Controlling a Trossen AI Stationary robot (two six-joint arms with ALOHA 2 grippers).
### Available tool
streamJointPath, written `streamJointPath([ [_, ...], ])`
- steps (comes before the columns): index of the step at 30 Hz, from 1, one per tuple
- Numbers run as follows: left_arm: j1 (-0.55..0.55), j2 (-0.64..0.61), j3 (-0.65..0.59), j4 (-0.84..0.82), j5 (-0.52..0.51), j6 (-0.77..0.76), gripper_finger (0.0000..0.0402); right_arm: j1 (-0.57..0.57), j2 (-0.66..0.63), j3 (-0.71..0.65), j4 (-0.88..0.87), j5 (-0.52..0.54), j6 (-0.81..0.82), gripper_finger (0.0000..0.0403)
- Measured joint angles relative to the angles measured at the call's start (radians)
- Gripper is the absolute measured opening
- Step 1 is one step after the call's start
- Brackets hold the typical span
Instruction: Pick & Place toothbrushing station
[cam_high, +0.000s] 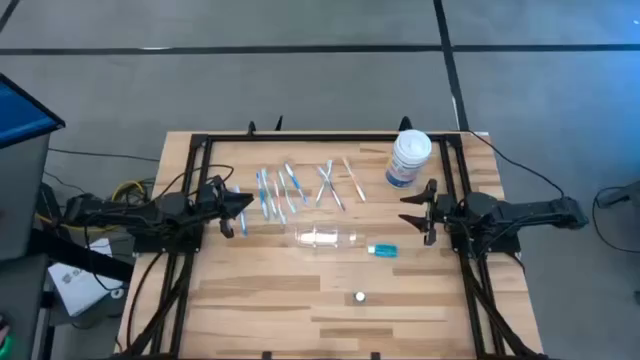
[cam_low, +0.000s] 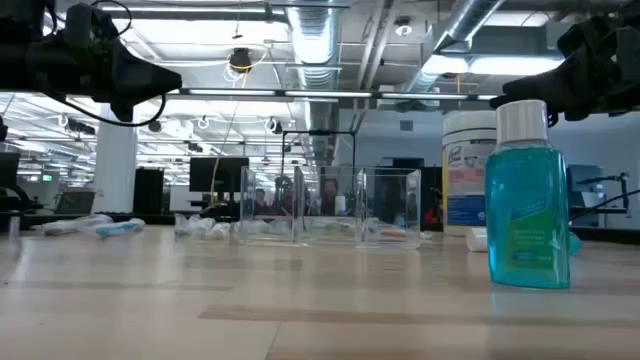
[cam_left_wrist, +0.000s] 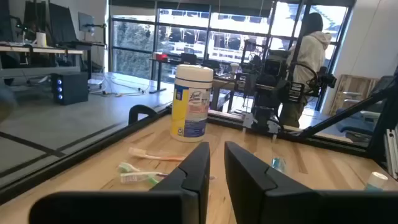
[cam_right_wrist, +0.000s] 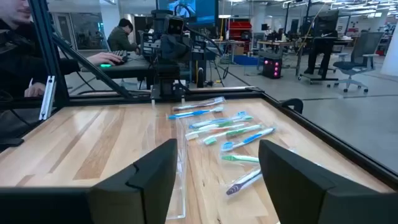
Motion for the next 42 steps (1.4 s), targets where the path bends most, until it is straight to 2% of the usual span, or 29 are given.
streamJointPath([
  [35, 0.0, 0.0, 0.0, 0.02, 0.0, 0.0, 0.0044, 0.0, 0.0, 0.0, 0.016, 0.03, 0.036, 0.0217],
  [42, 0.0, 0.0, 0.0, 0.022, 0.0, 0.0, 0.0044, 0.0, 0.033, 0.0, 0.032, 0.03, 0.053, 0.0217],
])
